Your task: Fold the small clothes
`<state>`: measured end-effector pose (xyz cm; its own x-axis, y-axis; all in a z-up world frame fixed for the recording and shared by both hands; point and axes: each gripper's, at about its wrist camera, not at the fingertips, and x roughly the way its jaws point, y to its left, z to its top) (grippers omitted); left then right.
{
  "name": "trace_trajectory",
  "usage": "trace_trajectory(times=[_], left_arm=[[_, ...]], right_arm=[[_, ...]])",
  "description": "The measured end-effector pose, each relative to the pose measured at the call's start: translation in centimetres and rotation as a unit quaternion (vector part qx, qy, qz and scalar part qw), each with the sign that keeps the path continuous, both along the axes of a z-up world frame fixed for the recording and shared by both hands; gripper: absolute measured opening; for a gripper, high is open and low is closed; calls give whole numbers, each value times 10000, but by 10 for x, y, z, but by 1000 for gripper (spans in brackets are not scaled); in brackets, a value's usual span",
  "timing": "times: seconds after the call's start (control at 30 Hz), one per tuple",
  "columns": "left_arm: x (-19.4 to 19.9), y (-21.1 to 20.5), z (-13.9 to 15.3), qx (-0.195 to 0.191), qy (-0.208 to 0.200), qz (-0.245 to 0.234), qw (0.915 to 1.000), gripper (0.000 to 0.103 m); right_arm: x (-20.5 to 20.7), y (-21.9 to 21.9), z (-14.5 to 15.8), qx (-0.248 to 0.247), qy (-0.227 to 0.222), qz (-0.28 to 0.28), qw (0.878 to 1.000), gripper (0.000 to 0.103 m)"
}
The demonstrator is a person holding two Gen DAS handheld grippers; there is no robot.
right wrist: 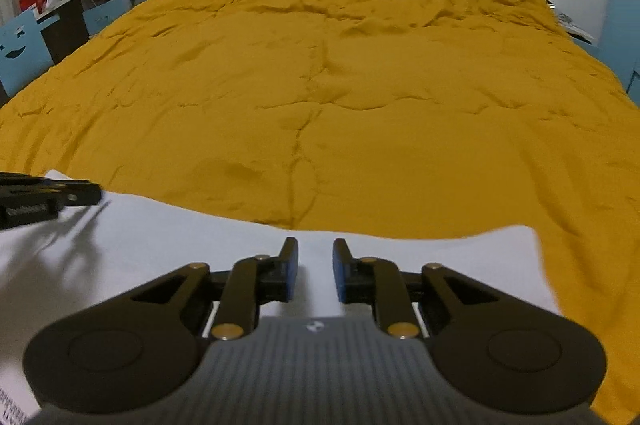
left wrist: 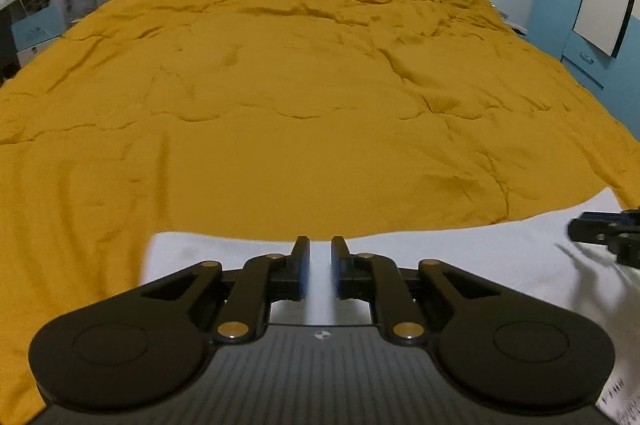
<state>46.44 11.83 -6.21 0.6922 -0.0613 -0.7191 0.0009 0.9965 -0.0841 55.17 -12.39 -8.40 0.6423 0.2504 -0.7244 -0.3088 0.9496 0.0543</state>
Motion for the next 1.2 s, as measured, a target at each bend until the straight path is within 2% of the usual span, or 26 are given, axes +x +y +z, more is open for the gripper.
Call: trace_trajectory(times=[0.13, 0.33, 0.5, 0.7, 0.8, 0.9, 0.97, 1.07, 1.2], left_arm=[[-33, 9, 29, 2, 50, -139, 9999, 14], [-101, 12, 53, -20, 169, -326, 9993, 14], [-166, 18, 48, 73, 208, -290, 9993, 14], [-220, 24, 31, 43, 227, -19, 9997, 14], [-230, 29, 16, -44, 448, 76, 9990, 13], [-240, 24, -4, 253, 550, 121, 9981, 12], [-243, 24, -16, 303, 568, 88, 9979, 12], [-246, 32, -25, 29, 584, 234, 9980, 11], [-243, 38, -13, -223, 673, 373, 9968, 11]], right_arm=[[-27, -26, 21, 171, 242, -52, 9995, 24], [-106, -62, 50, 116, 482, -14, 9988, 26], [-185, -98, 55, -191, 374, -152, 9990, 30], [-250, -141, 36, -420, 230, -686, 9965, 29], [-261, -156, 18, -372, 353, -877, 9948, 25], [-269, -166, 0, -227, 482, -1074, 9928, 19], [-269, -172, -12, -100, 542, -1172, 9916, 18], [-262, -182, -27, 231, 629, -1306, 9892, 18], [-255, -179, -21, 148, 726, -1313, 9886, 18]])
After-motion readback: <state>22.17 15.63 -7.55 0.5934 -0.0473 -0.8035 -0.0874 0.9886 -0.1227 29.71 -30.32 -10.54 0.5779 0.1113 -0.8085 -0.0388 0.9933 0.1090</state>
